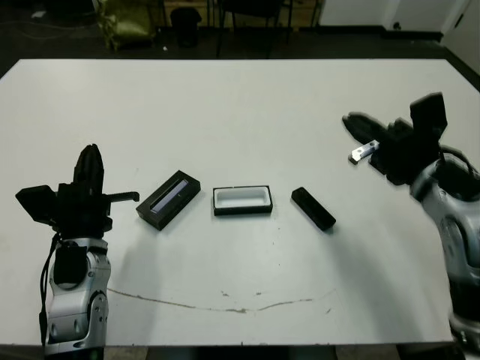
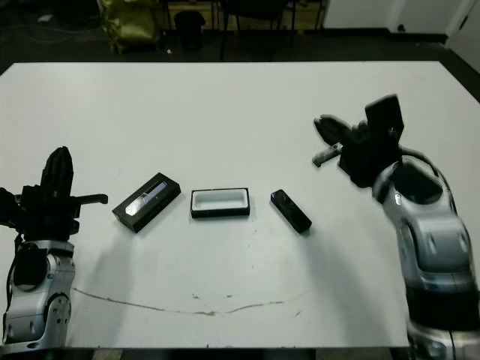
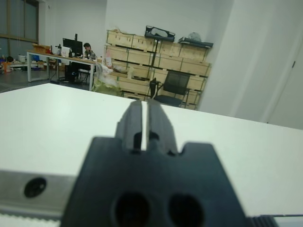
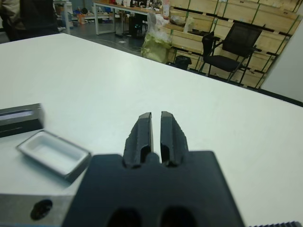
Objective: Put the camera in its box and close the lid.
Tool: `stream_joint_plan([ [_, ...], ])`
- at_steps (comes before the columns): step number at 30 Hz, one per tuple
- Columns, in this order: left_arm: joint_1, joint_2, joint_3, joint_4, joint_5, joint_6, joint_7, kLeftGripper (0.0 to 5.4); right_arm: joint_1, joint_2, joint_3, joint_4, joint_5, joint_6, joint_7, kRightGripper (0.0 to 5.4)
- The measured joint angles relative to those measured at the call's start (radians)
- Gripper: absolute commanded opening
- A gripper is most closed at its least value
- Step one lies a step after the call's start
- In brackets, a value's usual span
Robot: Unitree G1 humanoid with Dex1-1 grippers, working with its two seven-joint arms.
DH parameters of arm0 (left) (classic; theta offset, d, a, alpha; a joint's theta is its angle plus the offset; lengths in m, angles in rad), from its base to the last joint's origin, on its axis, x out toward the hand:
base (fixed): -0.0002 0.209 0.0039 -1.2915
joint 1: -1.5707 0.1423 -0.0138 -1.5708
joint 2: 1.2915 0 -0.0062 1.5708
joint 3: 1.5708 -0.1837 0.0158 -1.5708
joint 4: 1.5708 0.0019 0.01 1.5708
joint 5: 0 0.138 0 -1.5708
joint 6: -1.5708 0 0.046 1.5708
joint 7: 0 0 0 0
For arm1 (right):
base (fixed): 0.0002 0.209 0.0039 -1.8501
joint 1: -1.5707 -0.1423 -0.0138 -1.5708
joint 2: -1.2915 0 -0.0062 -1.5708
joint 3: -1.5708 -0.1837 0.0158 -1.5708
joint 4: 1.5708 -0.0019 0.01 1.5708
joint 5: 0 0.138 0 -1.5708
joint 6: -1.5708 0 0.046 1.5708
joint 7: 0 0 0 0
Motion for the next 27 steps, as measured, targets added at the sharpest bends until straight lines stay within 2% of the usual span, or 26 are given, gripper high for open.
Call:
stream_joint_plan([
  [3,-0.001,0.000,0.000,0.003,0.001,-0.004,-0.002,0.01,0.077,0.001,-0.025,-0.039,0.015,-0.022,-0.001,0.00],
  [6,-0.001,0.000,0.000,0.006,-0.003,-0.004,-0.008,0.01,0.147,-0.002,-0.018,-0.072,-0.043,-0.084,-0.023,0.00],
  [8,-0.001,0.000,0.000,0.006,-0.002,-0.002,-0.006,0.01,0.188,-0.003,-0.008,-0.077,-0.071,-0.143,-0.027,0.00],
  [14,-0.001,0.000,-0.001,0.002,0.008,-0.001,-0.004,0.01,0.255,0.020,0.024,-0.013,-0.093,-0.331,-0.009,0.00],
  [20,-0.001,-0.001,-0.002,0.002,0.004,0.002,-0.005,0.01,0.273,0.020,0.056,-0.012,-0.094,-0.353,0.007,0.00],
  [27,-0.001,-0.001,-0.002,0.002,-0.006,0.006,-0.006,0.01,0.279,0.019,0.087,-0.010,-0.077,-0.340,0.030,0.00],
])
